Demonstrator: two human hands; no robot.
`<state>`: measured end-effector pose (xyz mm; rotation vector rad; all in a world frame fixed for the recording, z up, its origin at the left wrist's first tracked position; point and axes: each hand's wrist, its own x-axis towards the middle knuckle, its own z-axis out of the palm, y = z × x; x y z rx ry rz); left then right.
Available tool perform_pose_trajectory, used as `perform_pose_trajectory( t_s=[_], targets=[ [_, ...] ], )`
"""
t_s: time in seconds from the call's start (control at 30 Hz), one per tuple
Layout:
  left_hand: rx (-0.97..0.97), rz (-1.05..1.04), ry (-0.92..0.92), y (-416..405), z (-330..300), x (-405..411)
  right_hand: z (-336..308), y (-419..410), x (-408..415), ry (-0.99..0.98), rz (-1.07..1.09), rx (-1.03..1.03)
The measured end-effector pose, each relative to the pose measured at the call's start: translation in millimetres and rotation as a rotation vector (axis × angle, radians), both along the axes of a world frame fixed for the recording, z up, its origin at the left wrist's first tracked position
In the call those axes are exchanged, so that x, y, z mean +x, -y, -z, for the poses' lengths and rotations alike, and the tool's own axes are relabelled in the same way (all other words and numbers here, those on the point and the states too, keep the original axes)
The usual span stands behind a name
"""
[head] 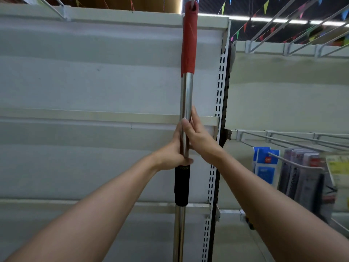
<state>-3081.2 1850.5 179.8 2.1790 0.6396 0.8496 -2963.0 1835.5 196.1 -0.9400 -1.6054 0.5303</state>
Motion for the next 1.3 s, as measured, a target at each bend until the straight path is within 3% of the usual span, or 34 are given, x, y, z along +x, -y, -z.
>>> perform_pose_trajectory(
  t_s=[0.23, 0.57, 0.9, 1.3],
  targets=[
    [-0.062, -0.069, 0.051, -6, 15, 5, 26, 2, -1, -0.056, -0.014, -0.052],
    [0.081, -0.204, 0.060, -13, 27, 7, 40, 2, -3, -0.051, 0.056, -0.008],
    [0.073, -0.142, -0.069, -8, 39, -1, 62, 8, -2, -0.038, 0.106, -0.099],
    [-0.163, -0.209, 0.020, -6, 74, -6, 91, 19, -3, -0.081, 0.055, -0.226]
  ],
)
